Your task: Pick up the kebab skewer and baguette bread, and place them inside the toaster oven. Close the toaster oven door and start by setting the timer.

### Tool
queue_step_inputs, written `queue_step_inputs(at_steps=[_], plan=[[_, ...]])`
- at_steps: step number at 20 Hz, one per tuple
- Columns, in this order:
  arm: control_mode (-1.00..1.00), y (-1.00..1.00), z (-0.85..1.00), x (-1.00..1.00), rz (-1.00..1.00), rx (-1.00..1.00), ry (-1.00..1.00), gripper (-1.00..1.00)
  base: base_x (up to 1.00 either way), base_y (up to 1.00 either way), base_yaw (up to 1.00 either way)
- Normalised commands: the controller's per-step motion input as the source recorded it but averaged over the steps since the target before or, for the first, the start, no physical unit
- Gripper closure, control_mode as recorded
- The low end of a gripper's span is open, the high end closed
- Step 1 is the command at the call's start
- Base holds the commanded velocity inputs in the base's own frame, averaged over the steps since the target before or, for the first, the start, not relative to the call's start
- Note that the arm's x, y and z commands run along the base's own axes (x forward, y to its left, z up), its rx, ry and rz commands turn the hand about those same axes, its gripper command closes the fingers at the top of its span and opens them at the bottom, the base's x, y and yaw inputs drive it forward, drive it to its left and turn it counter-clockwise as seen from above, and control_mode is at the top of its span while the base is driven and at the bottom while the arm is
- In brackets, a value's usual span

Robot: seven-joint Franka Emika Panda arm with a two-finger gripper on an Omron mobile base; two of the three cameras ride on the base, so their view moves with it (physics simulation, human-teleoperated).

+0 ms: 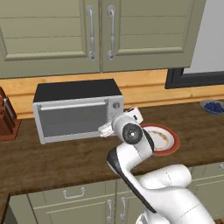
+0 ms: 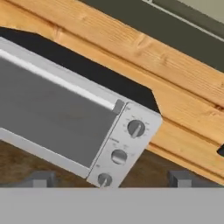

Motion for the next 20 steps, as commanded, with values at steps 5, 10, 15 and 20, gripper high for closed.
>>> queue_step_inputs(at_steps=[5,10,15,20], plan=[[-1.00,0.06,-0.49,0.40,0.17,-0.91,0.18,-1.00,0.00,0.00,0.00],[-1.00,0.44,-0.68,0.71,0.12,-0.97,0.36,-1.00,0.00,0.00,0.00],[-1.00,0.21,-0.29,0.57,0.19,-0.73,0.55,-1.00,0.00,0.00,0.00],[-1.00,-0.06,-0.12,0.12,0.22,-0.56,0.44,-1.00,0.00,0.00,0.00]])
